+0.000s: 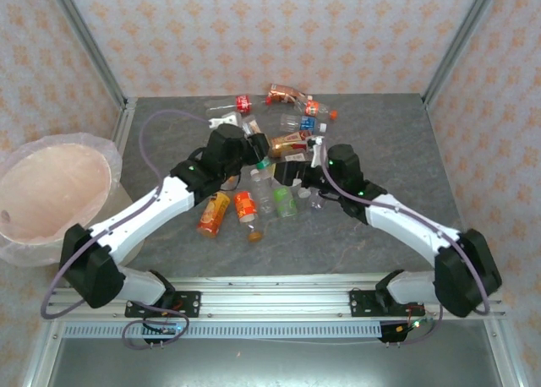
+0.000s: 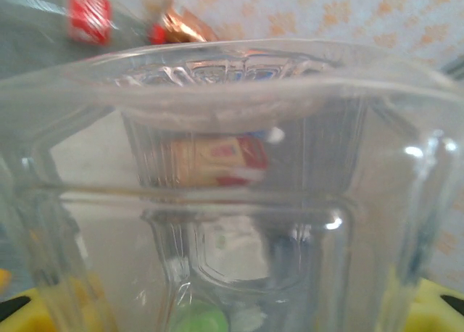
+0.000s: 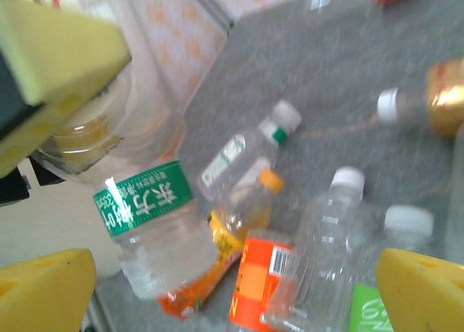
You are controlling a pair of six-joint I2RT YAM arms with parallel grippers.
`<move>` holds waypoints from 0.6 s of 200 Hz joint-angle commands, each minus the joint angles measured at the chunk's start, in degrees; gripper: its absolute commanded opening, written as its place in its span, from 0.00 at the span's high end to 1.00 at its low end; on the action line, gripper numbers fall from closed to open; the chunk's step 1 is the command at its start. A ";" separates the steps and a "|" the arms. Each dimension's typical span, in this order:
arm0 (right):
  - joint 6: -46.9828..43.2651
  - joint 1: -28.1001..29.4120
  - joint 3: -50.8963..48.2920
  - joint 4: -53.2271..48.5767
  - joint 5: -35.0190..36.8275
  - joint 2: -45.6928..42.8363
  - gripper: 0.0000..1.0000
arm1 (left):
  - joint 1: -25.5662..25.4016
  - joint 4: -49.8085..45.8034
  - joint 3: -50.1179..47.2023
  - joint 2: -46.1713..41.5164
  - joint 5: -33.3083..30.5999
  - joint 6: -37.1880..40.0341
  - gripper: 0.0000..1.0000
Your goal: Put the plastic bottles in the bin
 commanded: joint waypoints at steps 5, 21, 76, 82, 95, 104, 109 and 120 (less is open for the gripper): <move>-2.96 0.21 -2.21 0.48 14.80 -6.20 0.01 | 0.00 -14.41 7.05 -5.78 -15.98 7.68 0.48; -3.46 0.20 -3.18 -1.50 21.53 -8.17 0.01 | 0.00 -20.89 10.65 -8.68 -22.54 11.40 0.48; -0.07 0.12 -5.48 -4.05 37.35 -8.83 0.01 | 1.32 -34.76 23.87 -16.36 -52.54 25.35 0.48; 0.07 0.07 -5.48 -3.88 38.17 -8.54 0.01 | 2.31 -35.68 25.32 -16.66 -55.08 26.51 0.48; 0.17 0.01 -5.28 -3.78 38.97 -7.91 0.01 | 5.60 -36.38 26.78 -17.98 -57.05 28.11 0.48; 0.29 -0.05 -4.86 -3.99 39.25 -7.39 0.00 | 8.49 -35.54 26.38 -19.62 -56.53 28.90 0.48; 0.32 -0.05 -4.58 -4.05 39.42 -7.05 0.00 | 10.59 -35.45 25.97 -20.34 -55.92 29.14 0.48; 0.65 -0.12 -4.07 -4.38 39.60 -6.39 0.00 | 15.30 -35.97 25.42 -21.36 -54.66 29.11 0.48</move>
